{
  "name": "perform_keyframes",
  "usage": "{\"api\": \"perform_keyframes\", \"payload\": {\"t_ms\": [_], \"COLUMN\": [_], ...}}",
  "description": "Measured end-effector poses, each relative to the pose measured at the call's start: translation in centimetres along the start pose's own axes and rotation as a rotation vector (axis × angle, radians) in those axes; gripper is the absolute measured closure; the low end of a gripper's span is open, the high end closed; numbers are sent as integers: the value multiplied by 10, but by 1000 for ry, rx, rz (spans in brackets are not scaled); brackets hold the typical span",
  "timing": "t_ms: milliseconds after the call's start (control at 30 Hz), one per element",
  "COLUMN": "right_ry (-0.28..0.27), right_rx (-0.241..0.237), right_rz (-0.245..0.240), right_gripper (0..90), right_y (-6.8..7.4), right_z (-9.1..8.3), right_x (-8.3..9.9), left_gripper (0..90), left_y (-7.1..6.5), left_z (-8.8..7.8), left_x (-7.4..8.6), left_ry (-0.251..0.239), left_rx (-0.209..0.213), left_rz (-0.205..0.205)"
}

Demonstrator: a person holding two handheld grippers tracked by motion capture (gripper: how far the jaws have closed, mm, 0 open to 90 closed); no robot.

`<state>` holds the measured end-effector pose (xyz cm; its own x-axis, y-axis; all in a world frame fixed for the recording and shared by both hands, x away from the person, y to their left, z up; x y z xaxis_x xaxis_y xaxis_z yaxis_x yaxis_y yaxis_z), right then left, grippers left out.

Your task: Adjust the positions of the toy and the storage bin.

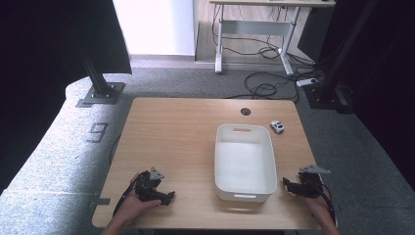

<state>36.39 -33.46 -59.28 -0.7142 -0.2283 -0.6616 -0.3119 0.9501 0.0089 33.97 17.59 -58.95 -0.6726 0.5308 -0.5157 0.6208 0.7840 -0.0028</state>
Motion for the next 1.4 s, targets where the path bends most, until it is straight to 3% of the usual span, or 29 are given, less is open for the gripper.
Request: {"api": "perform_keyframes", "payload": {"t_ms": [667, 867, 1100, 1400], "right_ry": [28, 25, -46, -116], "right_rx": [5, -11, -29, -36], "right_rz": [10, 41, 62, 43], "right_gripper": [254, 266, 273, 281], "right_y": [1, -1, 5, 14], "right_z": [-1, -5, -23, -41], "right_x": [-1, -3, -16, -26], "left_gripper": [3, 3, 3, 3], "left_y": [2, 2, 2, 2], "left_z": [-1, -1, -1, -1], "left_x": [1, 2, 2, 2], "left_ry": [2, 2, 2, 4], "left_rx": [-3, -2, -1, -1], "left_rz": [-6, -5, -3, -1]}}
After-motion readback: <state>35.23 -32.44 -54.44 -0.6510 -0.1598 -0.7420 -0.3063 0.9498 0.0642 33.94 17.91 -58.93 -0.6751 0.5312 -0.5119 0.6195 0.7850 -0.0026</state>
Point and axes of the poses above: each handheld gripper's, and its own axes: z roughly forward along the jaws, x roughly out of its underside, y roughly to its left, the point moved 6 cm from there along z, roughly forward along the jaws, and after that the axes turned 5 degrees about y, right-handed, at the moved point
